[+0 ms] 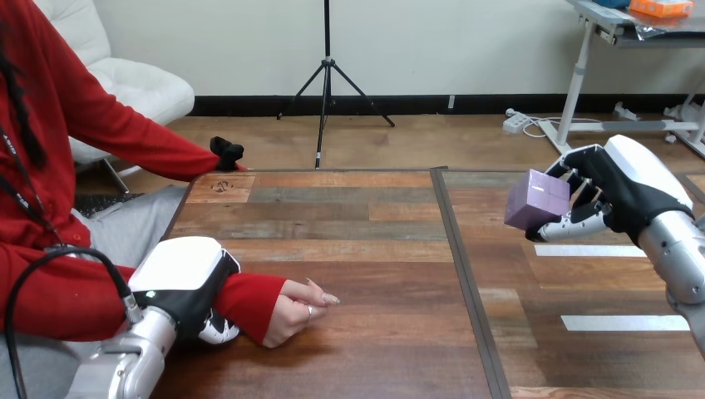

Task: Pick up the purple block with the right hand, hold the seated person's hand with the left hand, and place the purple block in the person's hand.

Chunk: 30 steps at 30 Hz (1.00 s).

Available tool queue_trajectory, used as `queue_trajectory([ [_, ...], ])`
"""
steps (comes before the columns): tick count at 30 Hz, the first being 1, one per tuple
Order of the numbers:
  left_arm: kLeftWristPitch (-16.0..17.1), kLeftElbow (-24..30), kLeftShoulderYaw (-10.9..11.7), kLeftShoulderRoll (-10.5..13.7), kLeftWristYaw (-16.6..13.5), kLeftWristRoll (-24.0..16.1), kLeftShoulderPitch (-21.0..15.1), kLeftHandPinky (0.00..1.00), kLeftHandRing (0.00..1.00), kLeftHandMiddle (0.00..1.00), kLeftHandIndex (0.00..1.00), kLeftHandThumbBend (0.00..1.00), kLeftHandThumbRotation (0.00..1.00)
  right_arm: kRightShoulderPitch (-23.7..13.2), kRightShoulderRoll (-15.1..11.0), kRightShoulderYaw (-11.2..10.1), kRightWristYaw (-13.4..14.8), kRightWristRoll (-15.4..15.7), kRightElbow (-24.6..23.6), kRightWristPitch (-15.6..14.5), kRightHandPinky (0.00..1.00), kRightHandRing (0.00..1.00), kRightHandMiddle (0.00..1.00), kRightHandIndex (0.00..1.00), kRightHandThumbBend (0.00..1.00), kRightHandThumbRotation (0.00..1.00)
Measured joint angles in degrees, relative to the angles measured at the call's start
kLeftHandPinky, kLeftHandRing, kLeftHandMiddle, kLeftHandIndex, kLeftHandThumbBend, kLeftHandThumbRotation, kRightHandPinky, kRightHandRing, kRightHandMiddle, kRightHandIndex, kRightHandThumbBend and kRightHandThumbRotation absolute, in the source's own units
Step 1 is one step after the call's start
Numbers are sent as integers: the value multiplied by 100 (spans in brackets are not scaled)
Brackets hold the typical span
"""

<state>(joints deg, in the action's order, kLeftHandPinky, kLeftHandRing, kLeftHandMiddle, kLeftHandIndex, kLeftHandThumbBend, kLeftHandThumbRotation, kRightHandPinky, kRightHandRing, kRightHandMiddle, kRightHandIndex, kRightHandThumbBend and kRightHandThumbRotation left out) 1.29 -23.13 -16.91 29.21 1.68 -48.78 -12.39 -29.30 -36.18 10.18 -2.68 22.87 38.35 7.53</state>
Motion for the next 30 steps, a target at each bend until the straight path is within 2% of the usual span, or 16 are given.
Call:
queue_trajectory([
  [9,-77,103,22,18,233,277,-32,25,32,40,39,63,3,32,3,-7,-75,-21,-227,-186,33,39,46,52,65,0],
  [17,-142,326,53,32,311,470,60,26,34,41,41,63,4,93,34,-35,-79,-60,-323,-190,31,37,44,51,66,0],
  [30,-127,803,145,-27,285,784,343,27,34,41,42,62,1,121,292,-52,-126,-172,-488,-332,31,37,44,50,65,0],
])
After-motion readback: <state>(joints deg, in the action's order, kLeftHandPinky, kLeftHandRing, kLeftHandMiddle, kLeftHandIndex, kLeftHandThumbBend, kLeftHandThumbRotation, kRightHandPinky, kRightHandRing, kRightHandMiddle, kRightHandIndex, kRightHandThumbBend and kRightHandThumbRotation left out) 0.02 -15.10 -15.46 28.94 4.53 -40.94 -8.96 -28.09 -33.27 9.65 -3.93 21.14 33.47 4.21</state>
